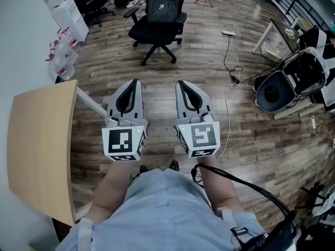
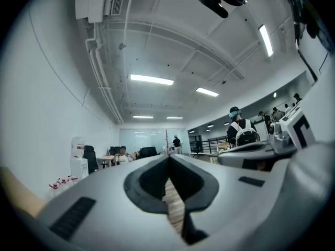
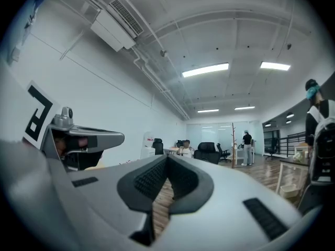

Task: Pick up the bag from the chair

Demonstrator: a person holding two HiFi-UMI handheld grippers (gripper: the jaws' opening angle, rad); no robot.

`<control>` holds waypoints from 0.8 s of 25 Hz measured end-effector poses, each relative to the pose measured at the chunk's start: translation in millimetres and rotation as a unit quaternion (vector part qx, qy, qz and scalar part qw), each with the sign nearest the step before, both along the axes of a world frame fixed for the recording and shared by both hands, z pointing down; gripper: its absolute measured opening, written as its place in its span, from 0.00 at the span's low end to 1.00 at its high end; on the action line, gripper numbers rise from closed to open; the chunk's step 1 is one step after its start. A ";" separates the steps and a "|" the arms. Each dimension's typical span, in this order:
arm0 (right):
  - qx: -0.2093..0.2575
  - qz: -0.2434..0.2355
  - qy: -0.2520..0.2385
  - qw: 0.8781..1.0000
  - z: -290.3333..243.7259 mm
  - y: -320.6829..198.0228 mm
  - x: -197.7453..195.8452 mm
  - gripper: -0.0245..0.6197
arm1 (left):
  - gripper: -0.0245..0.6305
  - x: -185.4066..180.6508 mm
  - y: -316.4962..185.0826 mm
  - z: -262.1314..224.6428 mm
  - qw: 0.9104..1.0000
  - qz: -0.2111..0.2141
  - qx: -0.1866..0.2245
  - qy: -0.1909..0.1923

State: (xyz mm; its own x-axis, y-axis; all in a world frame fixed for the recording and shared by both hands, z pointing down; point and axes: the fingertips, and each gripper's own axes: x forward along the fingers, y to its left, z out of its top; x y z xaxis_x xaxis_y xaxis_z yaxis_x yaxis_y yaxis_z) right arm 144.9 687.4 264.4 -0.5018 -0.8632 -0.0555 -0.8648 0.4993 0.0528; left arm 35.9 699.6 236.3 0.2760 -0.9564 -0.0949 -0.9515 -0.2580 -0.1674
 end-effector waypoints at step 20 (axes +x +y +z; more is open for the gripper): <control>-0.039 0.009 0.012 0.999 38.0 -146.9 -27.3 0.04 | 0.04 -31.2 -143.5 34.7 0.999 0.007 -0.024 0.028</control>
